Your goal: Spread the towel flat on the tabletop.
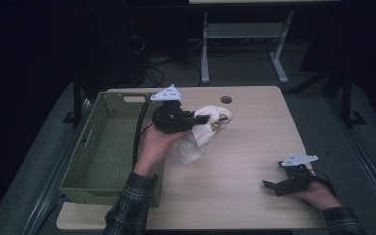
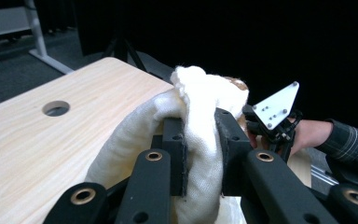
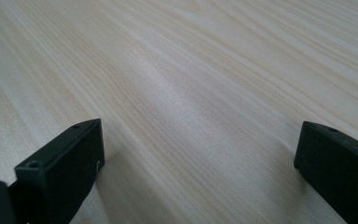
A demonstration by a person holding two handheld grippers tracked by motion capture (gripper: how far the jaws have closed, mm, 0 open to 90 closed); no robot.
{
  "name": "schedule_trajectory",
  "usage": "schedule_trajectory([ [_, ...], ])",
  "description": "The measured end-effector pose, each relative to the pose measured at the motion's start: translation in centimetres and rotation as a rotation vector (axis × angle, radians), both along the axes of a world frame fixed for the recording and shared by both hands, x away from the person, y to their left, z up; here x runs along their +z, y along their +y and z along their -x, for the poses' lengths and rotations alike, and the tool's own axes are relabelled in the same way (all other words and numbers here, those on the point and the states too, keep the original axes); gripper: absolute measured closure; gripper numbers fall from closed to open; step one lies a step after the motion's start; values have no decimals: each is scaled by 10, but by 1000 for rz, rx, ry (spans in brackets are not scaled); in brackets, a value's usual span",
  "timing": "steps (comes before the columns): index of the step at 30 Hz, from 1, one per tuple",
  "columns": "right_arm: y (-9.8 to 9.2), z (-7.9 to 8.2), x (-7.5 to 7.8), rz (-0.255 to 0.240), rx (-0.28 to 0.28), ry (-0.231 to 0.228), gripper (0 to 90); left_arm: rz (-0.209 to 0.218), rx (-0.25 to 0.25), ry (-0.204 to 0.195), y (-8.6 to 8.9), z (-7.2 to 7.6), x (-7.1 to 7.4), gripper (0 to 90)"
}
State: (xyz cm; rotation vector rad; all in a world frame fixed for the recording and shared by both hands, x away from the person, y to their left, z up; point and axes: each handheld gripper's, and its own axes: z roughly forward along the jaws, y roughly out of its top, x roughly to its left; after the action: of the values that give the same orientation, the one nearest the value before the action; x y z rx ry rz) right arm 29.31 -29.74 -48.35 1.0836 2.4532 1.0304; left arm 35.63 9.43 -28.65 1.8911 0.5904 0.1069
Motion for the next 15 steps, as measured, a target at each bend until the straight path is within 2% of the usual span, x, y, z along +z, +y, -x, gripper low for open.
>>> schedule_trajectory([
  [2,0,0,0,0,2,0,10,-3,-13,10,-10,-1,-5,765],
  [15,0,0,0,-4,1,1,10,-45,-49,41,-44,-3,-31,765],
])
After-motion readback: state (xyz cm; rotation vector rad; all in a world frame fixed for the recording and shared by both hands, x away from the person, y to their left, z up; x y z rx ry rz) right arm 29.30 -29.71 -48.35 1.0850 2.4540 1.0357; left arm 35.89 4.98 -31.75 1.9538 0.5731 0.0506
